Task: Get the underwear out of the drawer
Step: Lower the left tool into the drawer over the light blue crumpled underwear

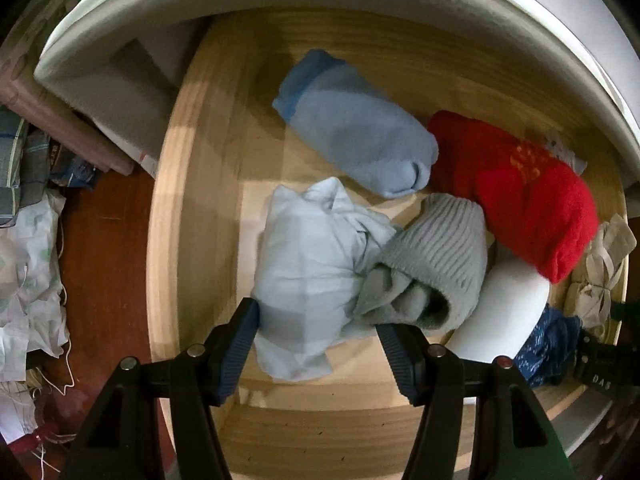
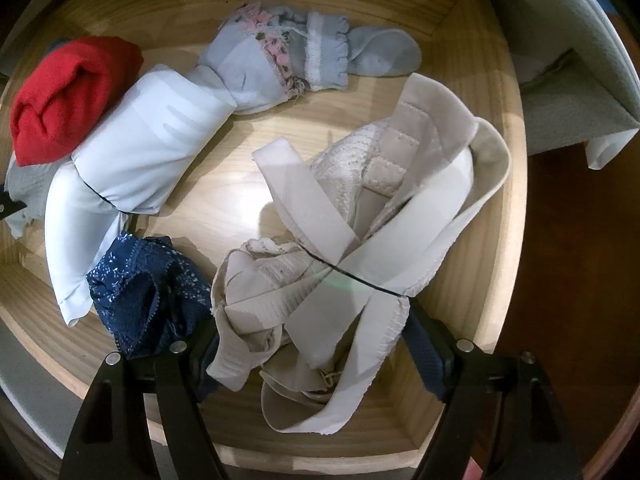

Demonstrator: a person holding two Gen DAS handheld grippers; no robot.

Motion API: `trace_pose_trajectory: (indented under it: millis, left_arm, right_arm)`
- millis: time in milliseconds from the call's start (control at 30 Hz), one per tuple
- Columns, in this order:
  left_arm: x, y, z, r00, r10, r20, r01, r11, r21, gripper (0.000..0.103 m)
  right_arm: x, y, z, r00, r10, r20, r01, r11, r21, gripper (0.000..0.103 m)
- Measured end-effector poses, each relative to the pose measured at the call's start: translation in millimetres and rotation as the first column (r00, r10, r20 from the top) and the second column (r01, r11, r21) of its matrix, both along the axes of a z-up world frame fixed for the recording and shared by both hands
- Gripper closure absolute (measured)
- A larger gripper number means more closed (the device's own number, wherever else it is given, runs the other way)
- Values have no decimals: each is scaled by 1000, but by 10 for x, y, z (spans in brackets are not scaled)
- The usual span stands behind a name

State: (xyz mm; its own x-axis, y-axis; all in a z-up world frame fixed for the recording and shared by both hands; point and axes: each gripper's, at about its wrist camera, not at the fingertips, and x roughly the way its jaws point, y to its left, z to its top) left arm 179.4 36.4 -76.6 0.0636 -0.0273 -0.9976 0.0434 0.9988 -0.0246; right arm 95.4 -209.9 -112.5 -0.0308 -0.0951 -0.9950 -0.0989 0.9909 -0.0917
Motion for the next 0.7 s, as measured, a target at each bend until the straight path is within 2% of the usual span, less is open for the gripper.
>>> trace_pose_trajectory:
  millis: [267, 400, 533, 700]
  left_arm:
    - [53, -27, -36, 1000, 15, -14, -15, 998, -60, 41]
    - [84, -52, -118, 998, 49, -25, -50, 997, -53, 39]
    - [146, -104, -124, 999, 47, -22, -48, 998, -50, 39]
    - [102, -18, -121, 998, 58, -15, -59, 996, -69, 57]
  right_arm:
    - [8, 41, -26, 1000, 2, 0, -2, 1000, 0, 26]
    - [7, 47, -27, 1000, 3, 1, -3, 1000, 0, 26]
    - [6, 51, -32, 1000, 3, 1, -3, 1000, 0, 26]
    - [3, 59, -36, 1000, 2, 2, -2, 1000, -1, 26]
